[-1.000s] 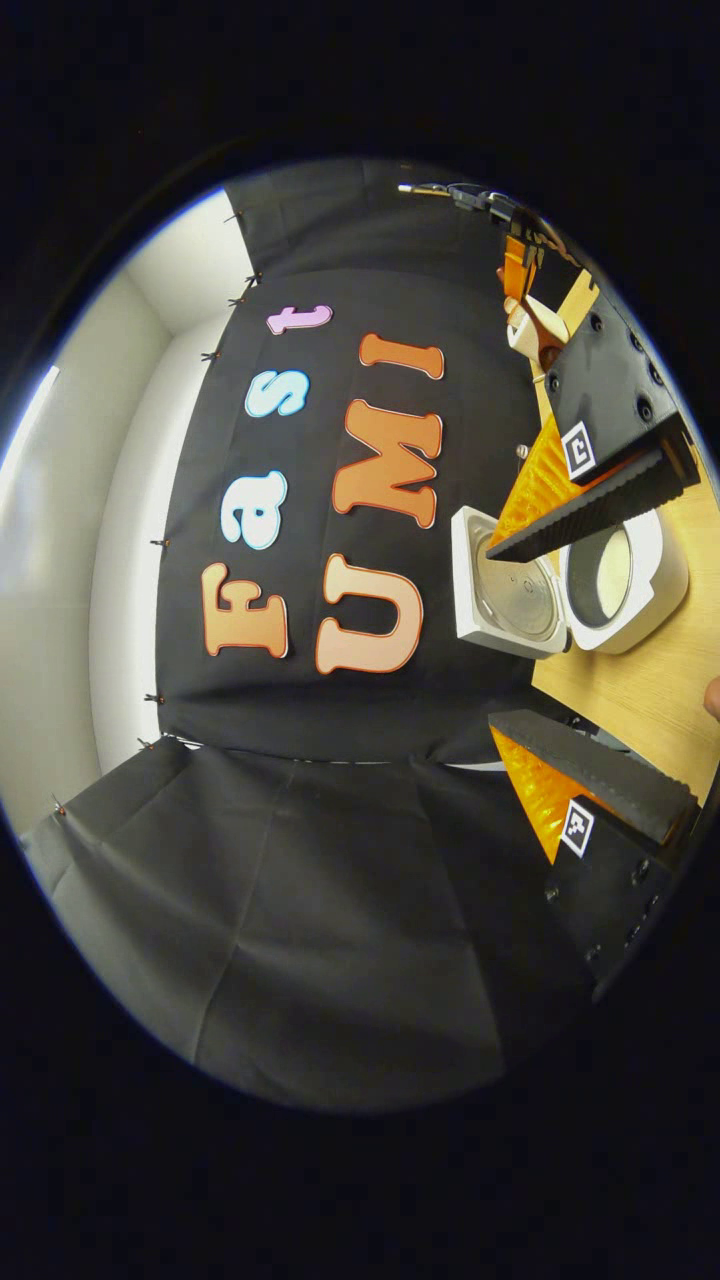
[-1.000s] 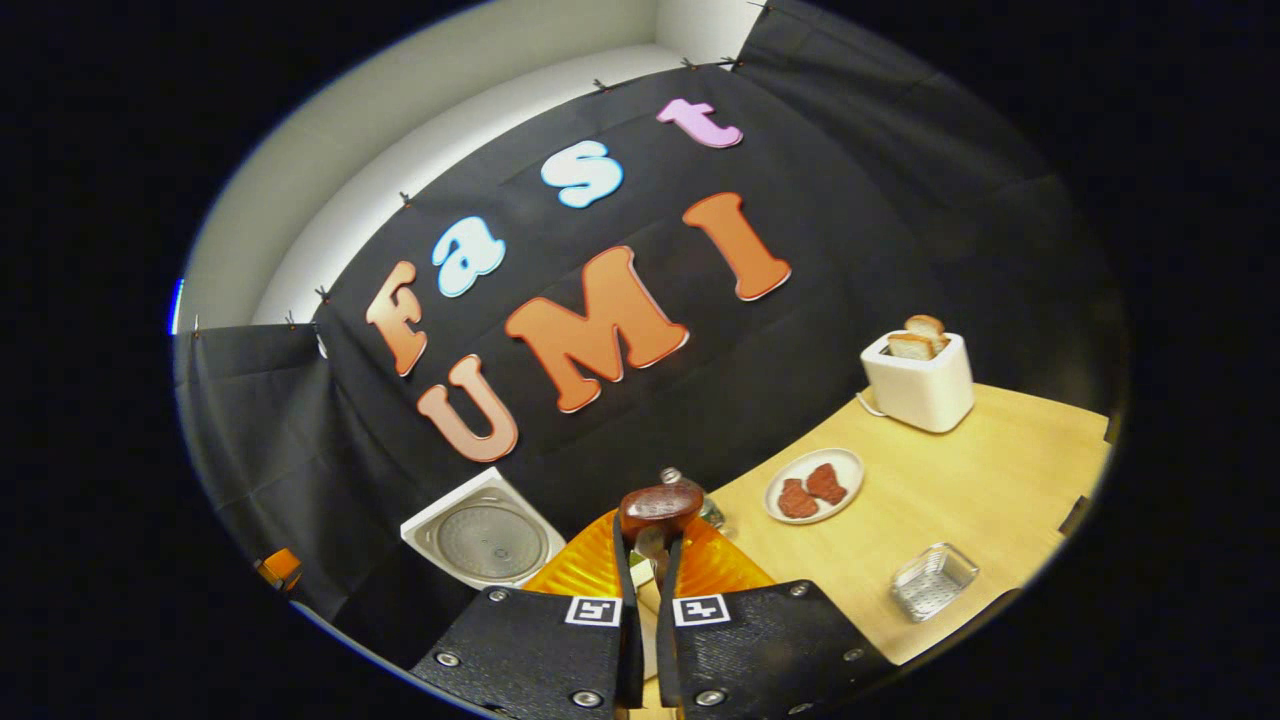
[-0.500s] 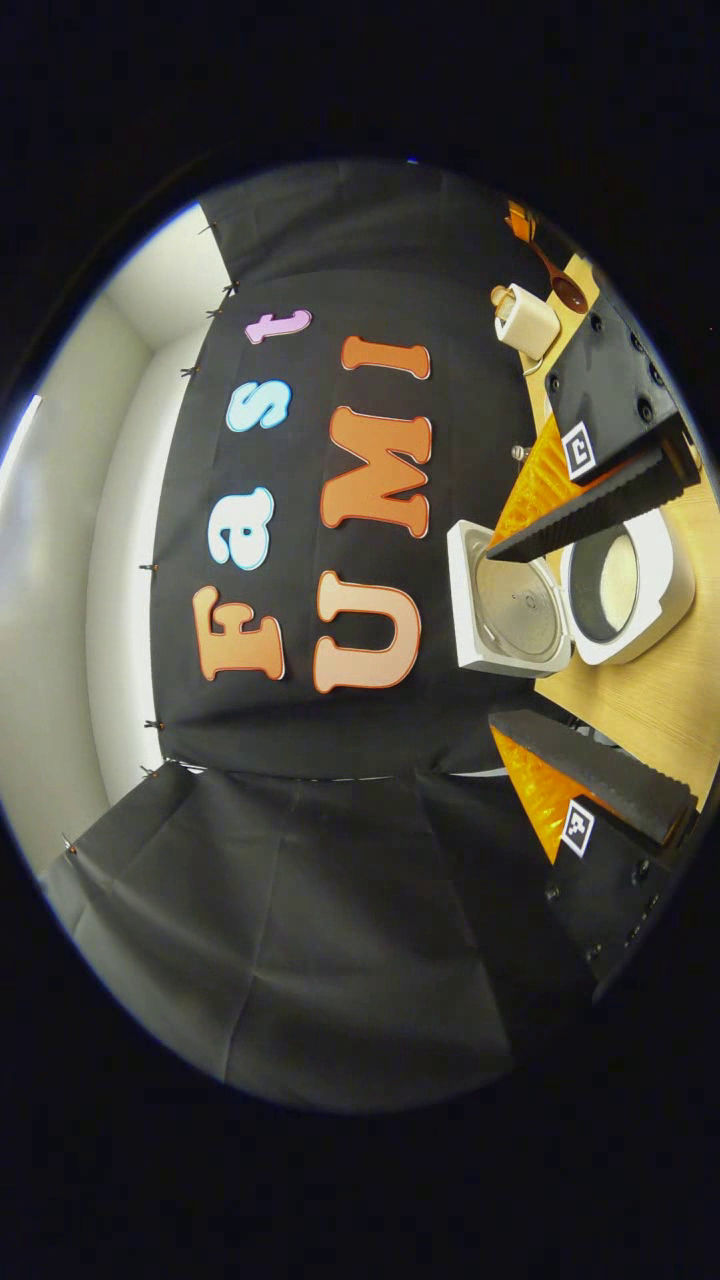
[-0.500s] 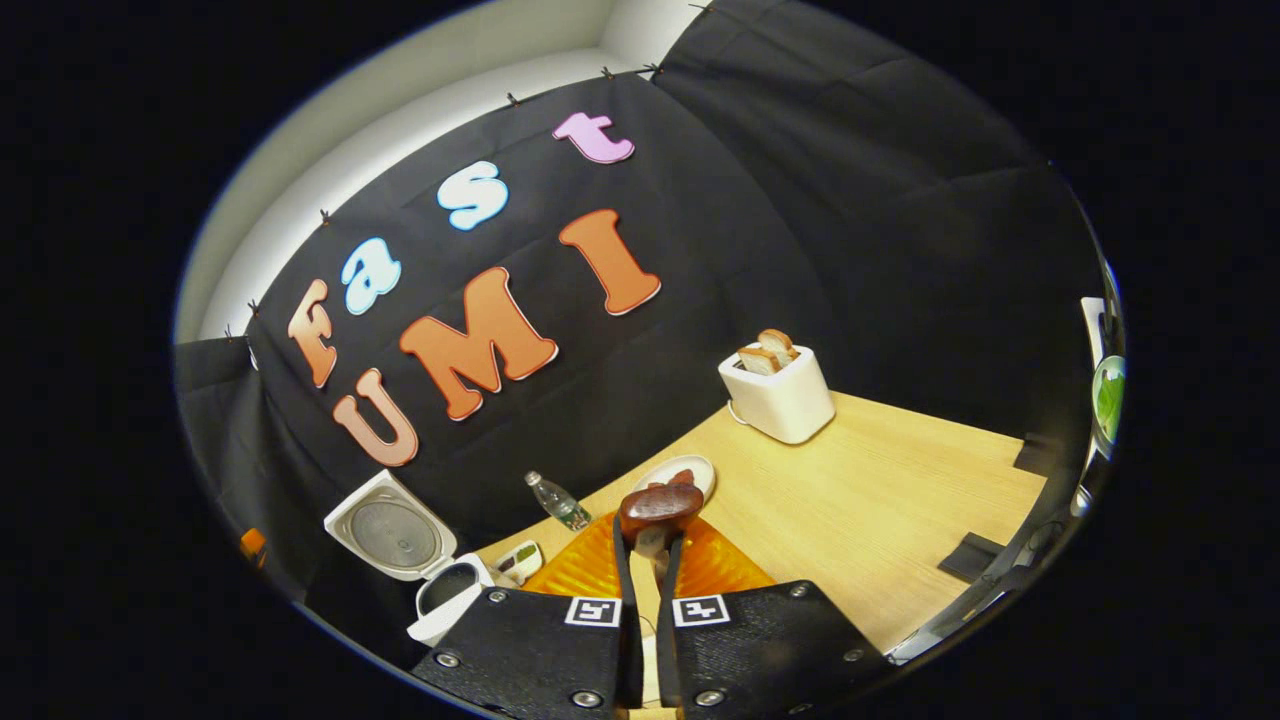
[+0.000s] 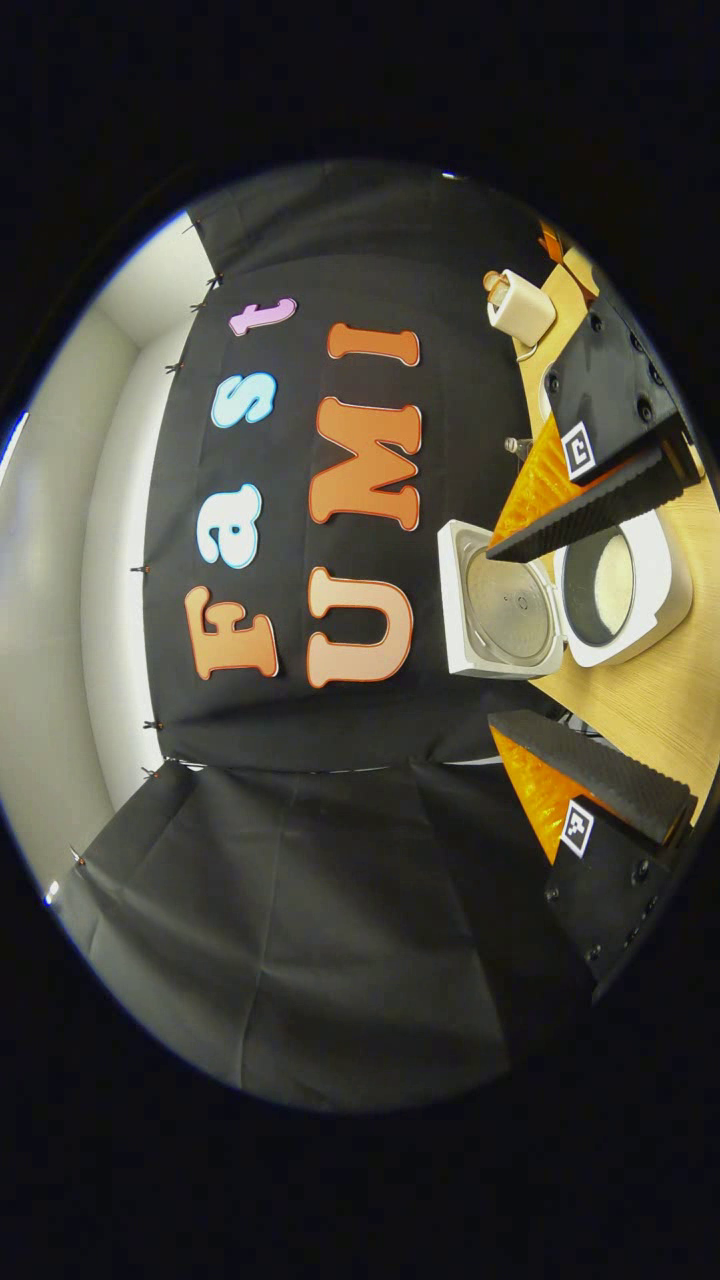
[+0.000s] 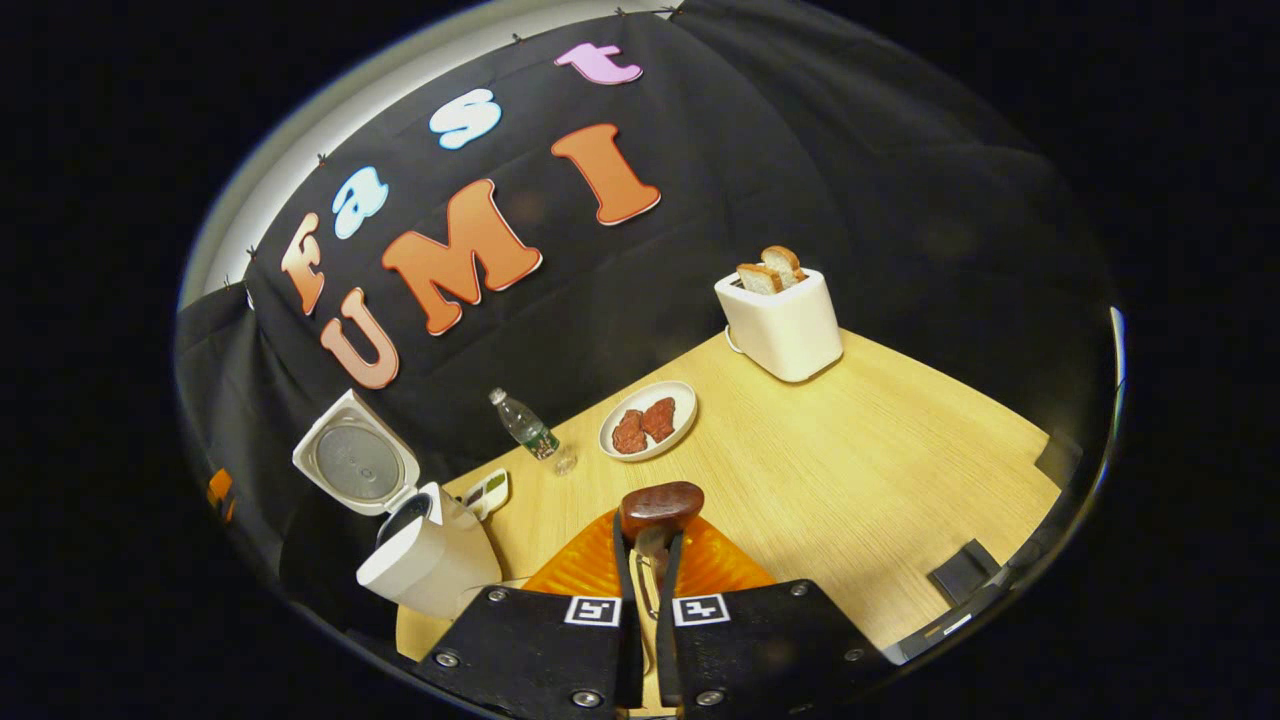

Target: Close the left gripper, press the button to open the rice cooker; take a wooden spoon from the chopstick holder with the right hand, scoop a spoonful of rice and pour it into the rice cooker, then put the wooden spoon back into the chopstick holder.

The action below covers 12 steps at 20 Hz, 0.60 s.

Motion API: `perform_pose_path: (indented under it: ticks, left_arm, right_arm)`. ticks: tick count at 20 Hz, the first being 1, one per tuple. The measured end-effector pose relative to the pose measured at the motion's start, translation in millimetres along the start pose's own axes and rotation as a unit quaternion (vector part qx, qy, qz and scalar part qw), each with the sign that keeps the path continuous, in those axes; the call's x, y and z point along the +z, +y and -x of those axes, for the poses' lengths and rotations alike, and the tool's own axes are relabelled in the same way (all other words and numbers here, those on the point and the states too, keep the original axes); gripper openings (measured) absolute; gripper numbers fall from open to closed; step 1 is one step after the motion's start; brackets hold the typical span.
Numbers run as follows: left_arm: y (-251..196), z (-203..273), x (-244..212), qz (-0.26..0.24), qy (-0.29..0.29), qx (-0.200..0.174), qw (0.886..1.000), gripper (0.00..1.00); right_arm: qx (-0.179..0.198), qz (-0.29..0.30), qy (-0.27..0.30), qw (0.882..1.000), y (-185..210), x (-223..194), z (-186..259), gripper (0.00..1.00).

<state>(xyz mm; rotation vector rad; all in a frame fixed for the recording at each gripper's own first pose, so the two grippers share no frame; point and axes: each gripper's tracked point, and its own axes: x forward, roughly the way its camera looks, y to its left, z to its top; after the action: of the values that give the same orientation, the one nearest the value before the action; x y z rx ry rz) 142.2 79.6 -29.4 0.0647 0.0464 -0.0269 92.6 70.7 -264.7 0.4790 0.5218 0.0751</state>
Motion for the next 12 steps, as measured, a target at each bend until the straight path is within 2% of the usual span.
perform_pose_path:
  ticks: [4,7,9,12]
  left_arm:
    - [-5,7,8,0.002,-0.005,0.021,1.000,1.00]
    - [-15,13,5,0.011,0.007,0.009,1.000,1.00]
    - [-9,15,11,0.014,0.002,0.022,1.000,1.00]
    - [5,20,23,0.003,-0.010,0.057,0.998,1.00]
  right_arm:
    - [0.017,-0.008,0.039,0.999,-6,-16,-15,0.05]
    - [0.024,0.001,0.038,0.999,-11,-21,-19,0.05]
    - [0.020,0.005,0.035,0.999,-20,-20,-18,0.11]
    - [-0.014,-0.001,0.031,0.999,-38,-18,-23,0.23]
